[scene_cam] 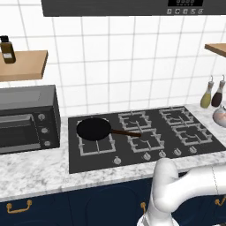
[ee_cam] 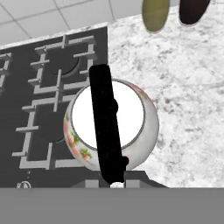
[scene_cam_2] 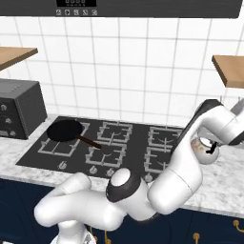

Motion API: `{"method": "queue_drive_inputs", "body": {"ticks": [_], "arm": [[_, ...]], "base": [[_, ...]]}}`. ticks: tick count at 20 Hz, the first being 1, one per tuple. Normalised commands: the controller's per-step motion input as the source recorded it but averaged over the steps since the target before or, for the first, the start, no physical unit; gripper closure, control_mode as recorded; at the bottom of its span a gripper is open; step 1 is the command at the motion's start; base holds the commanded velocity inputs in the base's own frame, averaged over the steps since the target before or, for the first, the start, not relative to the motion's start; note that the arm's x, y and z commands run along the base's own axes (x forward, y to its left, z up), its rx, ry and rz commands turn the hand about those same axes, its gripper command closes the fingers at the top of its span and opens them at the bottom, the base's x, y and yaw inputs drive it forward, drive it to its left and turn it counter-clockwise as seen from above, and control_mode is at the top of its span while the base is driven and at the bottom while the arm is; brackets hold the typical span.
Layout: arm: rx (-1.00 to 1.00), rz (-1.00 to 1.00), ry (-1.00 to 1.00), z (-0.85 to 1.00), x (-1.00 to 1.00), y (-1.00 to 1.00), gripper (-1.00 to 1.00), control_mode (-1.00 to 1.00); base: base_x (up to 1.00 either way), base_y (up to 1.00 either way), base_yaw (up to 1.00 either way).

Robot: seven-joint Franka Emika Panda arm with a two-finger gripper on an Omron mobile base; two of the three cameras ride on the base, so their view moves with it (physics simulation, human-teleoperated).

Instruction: Pick the kettle from the counter and place it on a stove burner. Then turn the burner on.

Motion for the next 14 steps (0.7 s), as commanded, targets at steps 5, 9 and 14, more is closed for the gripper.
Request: {"method": "queue_drive_inputs", "body": {"ticks": [5,9,14], "arm": [[-0.06,0.00,-0.12,0.04,0.00,1.00,1.00,-1.00],[-0.18,0.00,-0.01,0.00,0.08,1.00,1.00,-1.00],[-0.26,0.00,0.00,0.00,0.32,1.00,1.00,-1.00]], "base": [[0.00,0.00,0.00],[0.00,0.00,0.00],[0.00,0.00,0.00]]}}
